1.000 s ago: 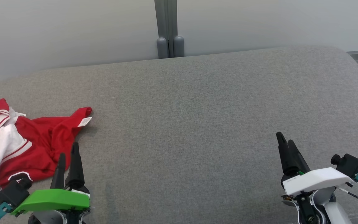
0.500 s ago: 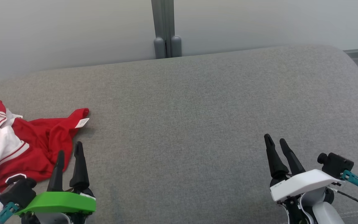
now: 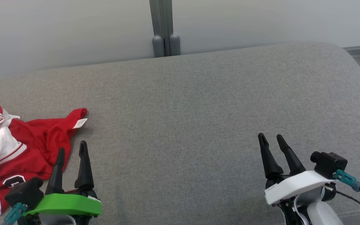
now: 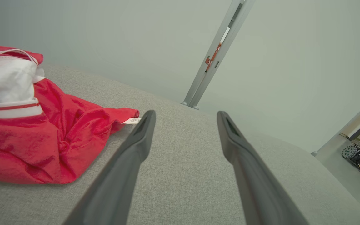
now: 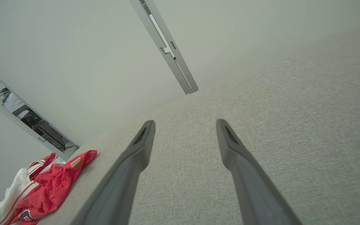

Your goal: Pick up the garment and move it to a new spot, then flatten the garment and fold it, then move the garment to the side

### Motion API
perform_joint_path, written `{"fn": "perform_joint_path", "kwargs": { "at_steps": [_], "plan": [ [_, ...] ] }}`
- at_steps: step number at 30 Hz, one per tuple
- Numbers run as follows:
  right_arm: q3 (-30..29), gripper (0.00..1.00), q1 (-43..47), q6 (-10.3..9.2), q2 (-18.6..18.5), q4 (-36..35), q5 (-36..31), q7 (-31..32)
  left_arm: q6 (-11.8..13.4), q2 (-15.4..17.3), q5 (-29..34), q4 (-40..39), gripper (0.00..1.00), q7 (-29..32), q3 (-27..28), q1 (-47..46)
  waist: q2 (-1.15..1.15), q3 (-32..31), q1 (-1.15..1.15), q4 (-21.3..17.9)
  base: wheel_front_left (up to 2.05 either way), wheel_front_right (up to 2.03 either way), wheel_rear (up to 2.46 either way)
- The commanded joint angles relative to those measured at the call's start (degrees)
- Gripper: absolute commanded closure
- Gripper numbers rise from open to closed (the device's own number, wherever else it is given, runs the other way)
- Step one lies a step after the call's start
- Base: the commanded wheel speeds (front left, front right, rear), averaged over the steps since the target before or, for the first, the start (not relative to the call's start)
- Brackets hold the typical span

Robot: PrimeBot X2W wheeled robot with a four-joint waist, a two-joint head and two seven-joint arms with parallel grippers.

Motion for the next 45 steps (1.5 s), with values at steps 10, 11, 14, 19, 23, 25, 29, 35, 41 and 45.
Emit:
{"fn": "perform_joint_path", "kwargs": {
  "at_steps": [10, 11, 14, 19, 23, 25, 29, 35, 41, 45],
  "plan": [
    [0.12, 0.00, -0.70, 0.02, -0.33, -1.19, -6.48, -1.99, 0.04, 0.46, 7.04, -1.28, 0.00, -1.85, 0.00, 0.75, 0.00, -0.08, 0.00, 0.23, 0.00, 0.00, 0.00],
    [0.06, 0.00, -0.65, 0.02, -0.33, -1.18, -7.05, -2.11, 0.03, 0.47, 7.69, -1.36, 0.00, -1.96, -0.07, 0.83, 0.00, -0.12, 0.00, 0.21, 0.00, 0.00, 0.00],
    [0.04, 0.00, -0.61, 0.02, -0.34, -1.13, -8.69, -2.54, -0.37, 0.48, 9.30, -1.38, 0.00, -2.39, -0.32, 1.13, 0.00, -0.20, 0.00, 0.13, 0.00, 0.00, 0.00],
    [0.33, 0.00, -0.27, 0.02, -0.35, -0.97, -11.46, -3.19, -0.55, 0.51, 11.52, -0.89, 0.00, -2.98, -0.07, 1.55, 0.00, -0.36, 0.00, -0.05, 0.00, 0.00, 0.00],
    [0.66, 0.00, -0.19, 0.03, -0.37, -0.83, -13.28, -3.66, -0.43, 0.51, 13.22, -0.34, 0.00, -3.47, 0.65, 2.05, 0.00, -0.46, 0.00, -0.23, 0.00, 0.00, 0.00],
    [0.72, 0.00, -0.05, 0.03, -0.37, -0.79, -14.24, -3.93, -0.30, 0.52, 13.98, 0.30, 0.00, -3.76, 0.90, 2.33, 0.00, -0.56, 0.00, -0.30, 0.00, 0.00, 0.00],
    [1.05, 0.00, 0.14, 0.03, -0.36, -0.10, -15.99, -4.34, -0.17, 0.52, 13.83, 2.41, 0.00, -4.20, 1.34, 2.45, 0.00, -0.67, 0.00, -0.46, 0.00, 0.00, 0.00],
    [0.99, 0.00, 0.31, 0.03, -0.37, 0.56, -18.56, -5.11, -0.53, 0.53, 16.31, 3.49, 0.00, -4.89, 1.19, 2.37, 0.00, -0.73, 0.00, -0.53, 0.00, 0.00, 0.00],
    [0.17, 0.00, 0.62, 0.03, -0.40, 0.71, -20.57, -5.72, -0.84, 0.56, 18.84, 2.79, 0.00, -5.55, 1.23, 2.45, 0.00, -0.77, 0.00, -0.58, 0.00, 0.00, 0.00],
    [-0.18, 0.00, 0.70, 0.03, -0.37, 0.96, -21.38, -6.10, -0.84, 0.57, 20.37, 2.09, 0.00, -5.94, 1.20, 2.79, 0.00, -0.72, 0.00, -0.63, 0.00, 0.00, 0.00]
  ]
}}
